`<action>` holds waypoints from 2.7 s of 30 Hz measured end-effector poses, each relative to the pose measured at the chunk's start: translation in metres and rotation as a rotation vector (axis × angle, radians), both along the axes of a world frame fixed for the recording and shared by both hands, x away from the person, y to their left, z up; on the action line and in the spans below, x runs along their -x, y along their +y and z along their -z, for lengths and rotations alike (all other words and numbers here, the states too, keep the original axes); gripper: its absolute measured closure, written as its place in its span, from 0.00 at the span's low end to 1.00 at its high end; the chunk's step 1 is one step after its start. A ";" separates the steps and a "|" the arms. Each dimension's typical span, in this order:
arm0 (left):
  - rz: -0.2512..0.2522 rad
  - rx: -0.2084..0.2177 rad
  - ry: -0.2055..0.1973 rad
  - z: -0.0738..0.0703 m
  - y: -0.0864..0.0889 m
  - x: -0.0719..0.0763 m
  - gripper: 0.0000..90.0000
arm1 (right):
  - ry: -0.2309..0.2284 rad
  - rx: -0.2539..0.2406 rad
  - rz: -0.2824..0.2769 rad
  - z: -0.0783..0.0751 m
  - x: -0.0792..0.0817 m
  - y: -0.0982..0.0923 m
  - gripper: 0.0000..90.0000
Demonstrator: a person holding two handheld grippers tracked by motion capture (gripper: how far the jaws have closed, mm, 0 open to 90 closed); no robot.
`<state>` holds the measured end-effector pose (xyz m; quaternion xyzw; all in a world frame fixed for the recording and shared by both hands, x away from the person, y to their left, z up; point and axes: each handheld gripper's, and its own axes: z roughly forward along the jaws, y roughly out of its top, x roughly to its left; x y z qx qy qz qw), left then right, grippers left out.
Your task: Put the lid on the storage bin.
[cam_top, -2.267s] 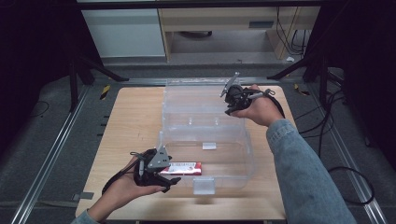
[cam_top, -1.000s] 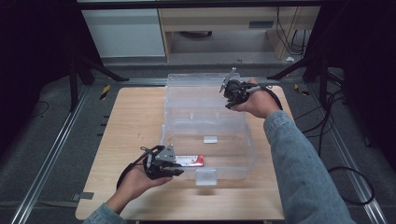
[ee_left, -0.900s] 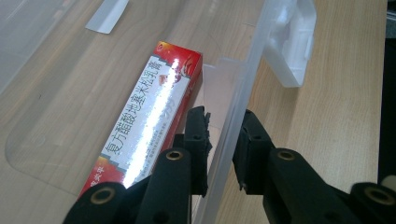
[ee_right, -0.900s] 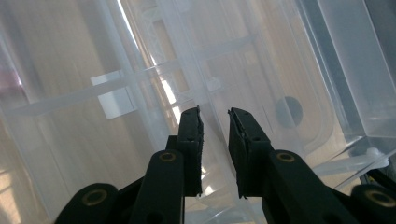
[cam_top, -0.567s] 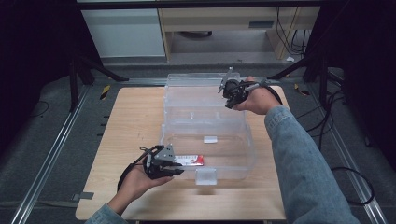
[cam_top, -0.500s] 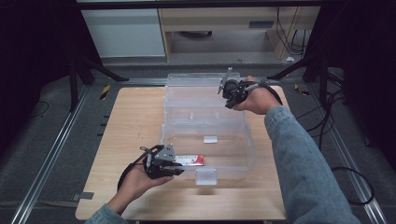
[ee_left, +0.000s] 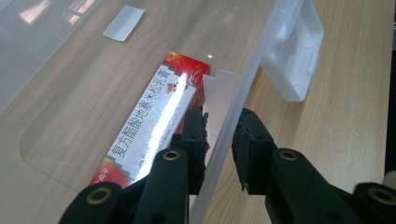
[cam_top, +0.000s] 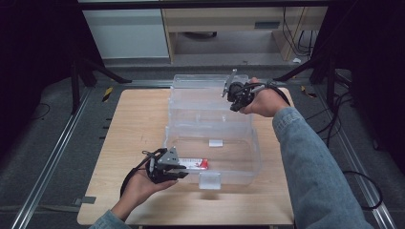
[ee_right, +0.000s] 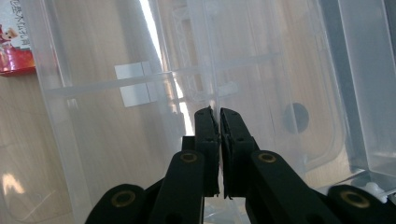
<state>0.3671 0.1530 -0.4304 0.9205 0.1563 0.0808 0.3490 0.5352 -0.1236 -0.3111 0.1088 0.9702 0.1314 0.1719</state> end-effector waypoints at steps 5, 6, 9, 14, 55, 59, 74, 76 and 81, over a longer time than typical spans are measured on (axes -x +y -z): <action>-0.003 -0.007 0.001 0.000 -0.001 0.000 0.83 | -0.009 0.003 -0.007 -0.004 0.006 0.001 0.97; -0.005 -0.008 0.002 0.000 -0.001 0.000 0.83 | -0.011 0.004 -0.006 -0.005 0.007 0.002 0.98; -0.007 -0.011 0.004 0.000 -0.001 0.000 0.83 | -0.011 0.001 -0.008 -0.006 0.010 0.002 0.98; -0.012 -0.016 0.008 -0.001 -0.002 -0.001 0.82 | -0.020 0.002 -0.012 -0.010 0.017 0.002 0.98; -0.048 -0.018 0.000 -0.001 -0.010 -0.009 0.81 | -0.074 -0.062 -0.040 -0.023 0.056 -0.005 0.98; -0.049 -0.017 -0.001 -0.001 -0.010 -0.009 0.81 | -0.081 -0.059 -0.047 -0.024 0.063 -0.005 0.98; -0.056 -0.017 -0.011 0.000 -0.011 -0.008 0.80 | -0.108 -0.103 -0.070 -0.018 0.097 -0.011 0.99; -0.059 -0.017 -0.011 0.000 -0.012 -0.008 0.80 | -0.109 -0.106 -0.073 -0.018 0.099 -0.011 0.98; -0.070 -0.013 -0.017 0.000 -0.016 -0.007 0.80 | -0.105 -0.102 -0.075 -0.018 0.095 -0.012 0.98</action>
